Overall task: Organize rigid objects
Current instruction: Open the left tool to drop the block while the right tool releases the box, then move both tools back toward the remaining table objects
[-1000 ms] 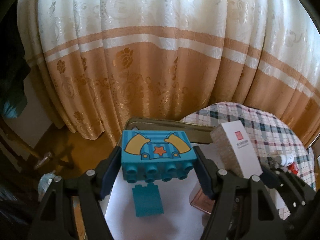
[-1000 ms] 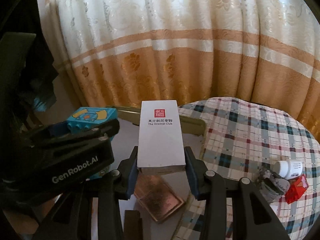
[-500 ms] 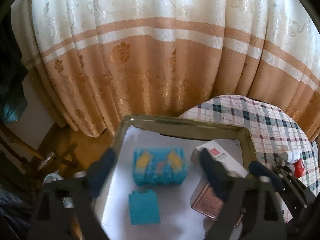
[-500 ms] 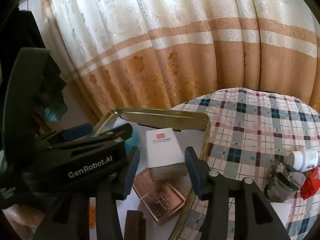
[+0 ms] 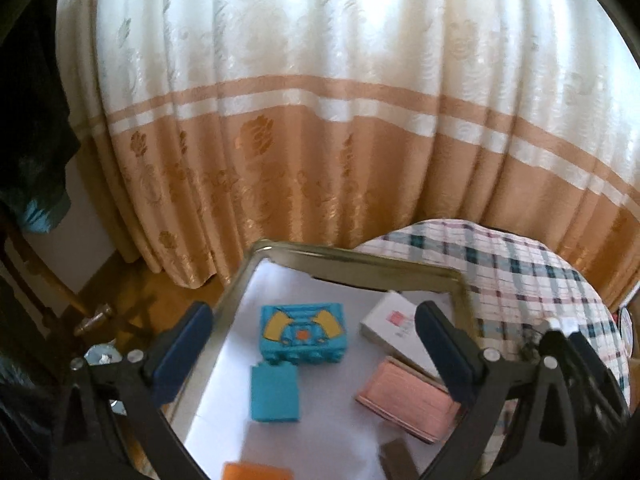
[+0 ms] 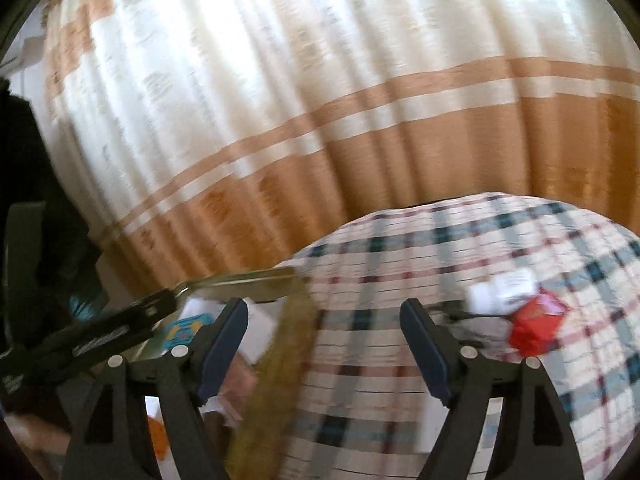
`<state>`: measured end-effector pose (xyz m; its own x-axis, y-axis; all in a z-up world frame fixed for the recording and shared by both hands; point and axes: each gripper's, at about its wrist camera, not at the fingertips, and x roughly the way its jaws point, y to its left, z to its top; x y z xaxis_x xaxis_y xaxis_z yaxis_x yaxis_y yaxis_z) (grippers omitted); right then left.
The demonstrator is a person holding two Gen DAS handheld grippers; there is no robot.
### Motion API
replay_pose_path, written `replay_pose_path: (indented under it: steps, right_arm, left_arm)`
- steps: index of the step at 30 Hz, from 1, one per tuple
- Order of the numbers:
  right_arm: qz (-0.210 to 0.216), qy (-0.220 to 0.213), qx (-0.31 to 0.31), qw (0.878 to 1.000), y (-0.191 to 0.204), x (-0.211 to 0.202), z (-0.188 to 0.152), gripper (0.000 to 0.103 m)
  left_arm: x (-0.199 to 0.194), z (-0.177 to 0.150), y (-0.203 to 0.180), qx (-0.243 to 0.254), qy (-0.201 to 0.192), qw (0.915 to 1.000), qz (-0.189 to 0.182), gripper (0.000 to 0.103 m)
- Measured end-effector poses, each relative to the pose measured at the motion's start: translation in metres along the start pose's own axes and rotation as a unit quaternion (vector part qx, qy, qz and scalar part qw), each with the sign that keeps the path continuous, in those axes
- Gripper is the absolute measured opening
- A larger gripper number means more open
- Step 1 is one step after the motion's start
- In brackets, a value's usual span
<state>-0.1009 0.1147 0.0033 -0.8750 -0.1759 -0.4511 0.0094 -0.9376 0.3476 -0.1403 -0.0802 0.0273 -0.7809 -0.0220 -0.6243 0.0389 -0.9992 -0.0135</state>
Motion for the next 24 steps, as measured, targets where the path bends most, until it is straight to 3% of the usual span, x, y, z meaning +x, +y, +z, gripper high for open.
replay_pose_path:
  steps: [3,9,17,24]
  right_arm:
    - [-0.028,-0.022,0.002,0.999,-0.014,-0.014,0.001,0.081]
    - [-0.089,-0.060,-0.005,0.994,-0.038,-0.039,0.003,0.081]
    - [-0.175,-0.092,-0.012,0.980,-0.078,-0.073,0.004,0.081]
    - [-0.226,-0.110,-0.020,0.968,-0.098,-0.093,0.003,0.081]
  left_arm:
    - [-0.020,-0.005,-0.019,0.017,-0.028,0.9993,-0.019,0.102]
    - [-0.046,-0.018,-0.066,0.049,-0.039,0.9962,-0.061,0.102]
    - [-0.065,-0.040,-0.119,0.084,-0.039,0.9908,-0.098,0.102]
    - [-0.067,-0.056,-0.139,0.073,-0.028,0.9897,-0.120,0.102]
